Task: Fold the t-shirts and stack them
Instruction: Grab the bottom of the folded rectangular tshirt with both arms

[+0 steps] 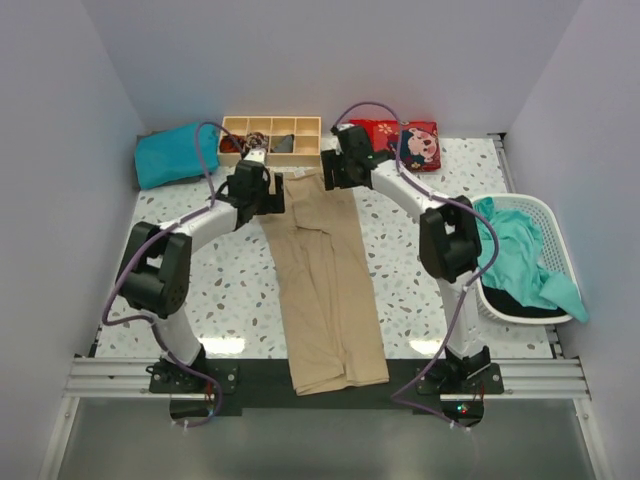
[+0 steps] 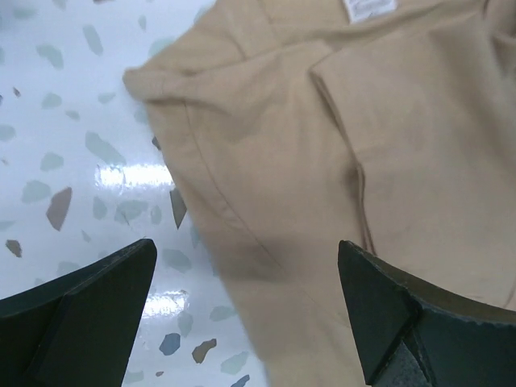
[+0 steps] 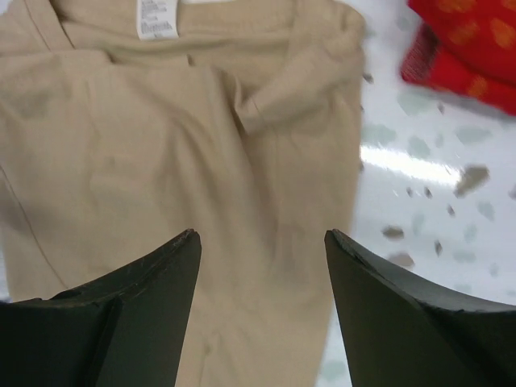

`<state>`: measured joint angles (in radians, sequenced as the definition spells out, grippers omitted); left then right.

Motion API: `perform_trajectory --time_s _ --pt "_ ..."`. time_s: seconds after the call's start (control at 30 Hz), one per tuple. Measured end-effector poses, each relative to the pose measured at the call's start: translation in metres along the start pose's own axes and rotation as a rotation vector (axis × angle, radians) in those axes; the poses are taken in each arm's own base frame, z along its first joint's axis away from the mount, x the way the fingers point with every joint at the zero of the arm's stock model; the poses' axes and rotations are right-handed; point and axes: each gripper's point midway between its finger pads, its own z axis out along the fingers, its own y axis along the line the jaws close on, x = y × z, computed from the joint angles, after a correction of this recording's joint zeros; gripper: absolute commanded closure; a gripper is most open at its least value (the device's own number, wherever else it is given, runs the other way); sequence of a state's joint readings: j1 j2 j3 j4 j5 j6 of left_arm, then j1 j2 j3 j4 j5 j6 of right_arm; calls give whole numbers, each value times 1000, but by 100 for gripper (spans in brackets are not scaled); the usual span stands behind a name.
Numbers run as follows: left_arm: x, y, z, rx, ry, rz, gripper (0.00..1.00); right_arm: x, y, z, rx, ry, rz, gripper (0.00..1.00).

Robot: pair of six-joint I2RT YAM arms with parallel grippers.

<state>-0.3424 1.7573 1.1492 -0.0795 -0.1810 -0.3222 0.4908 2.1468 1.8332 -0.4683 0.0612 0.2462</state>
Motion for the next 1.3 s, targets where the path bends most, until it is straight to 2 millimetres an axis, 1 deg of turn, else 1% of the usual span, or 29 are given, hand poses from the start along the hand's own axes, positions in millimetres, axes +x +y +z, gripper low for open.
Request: perform_trajectory --time_s 0.03,0.1,0.17,0.2,0.27,0.37,0.53,0.67,0.7,0.8,0.83,0.9,1.0,1.03,1.1,1.13,1.17,1.23,1.27,1.3 --pt "12 5 6 -7 29 -11 0 -4 4 14 -12 -1 1 34" --pt "29 3 16 10 72 -26 0 -2 12 32 -35 19 -3 34" --pt "38 -4 23 47 92 -35 0 4 17 38 -51 35 -6 33" --pt "41 -8 25 69 97 -38 0 7 18 37 -53 48 -9 33" --pt "41 -17 27 117 95 -48 0 9 21 35 -57 51 -14 33" --pt "34 -32 30 191 76 -65 0 15 20 28 -57 60 -17 33" --pt "17 -52 43 270 51 -72 0 41 13 9 -52 102 -15 34" --pt "1 -67 67 315 34 -82 0 68 7 -13 -60 137 -9 34" --pt "0 -70 72 324 34 -88 0 72 6 -19 -61 142 -9 34" --pt "4 -73 86 325 49 -96 0 84 2 -35 -61 150 -10 34" --pt "6 -72 89 322 56 -96 2 85 1 -41 -61 147 -10 34" --pt "4 -73 91 321 52 -96 7 87 0 -49 -62 139 -10 34" --pt "-1 -73 92 318 43 -99 24 88 -1 -59 -65 127 -11 34" --pt "-2 -73 92 317 40 -98 34 88 -2 -61 -66 125 -11 34" --pt "-3 -73 93 317 38 -100 40 92 -2 -63 -72 127 -10 35" --pt "-4 -73 93 317 38 -102 45 96 -1 -63 -82 133 -9 35" --pt "-4 -72 93 317 38 -102 47 100 0 -63 -88 141 -8 35" --pt "-4 -72 95 316 37 -103 54 115 1 -63 -101 172 -5 35" --pt "-5 -72 97 317 37 -103 56 123 2 -62 -107 189 -3 35" --pt "-4 -72 98 317 38 -105 61 131 2 -62 -110 208 -3 36"
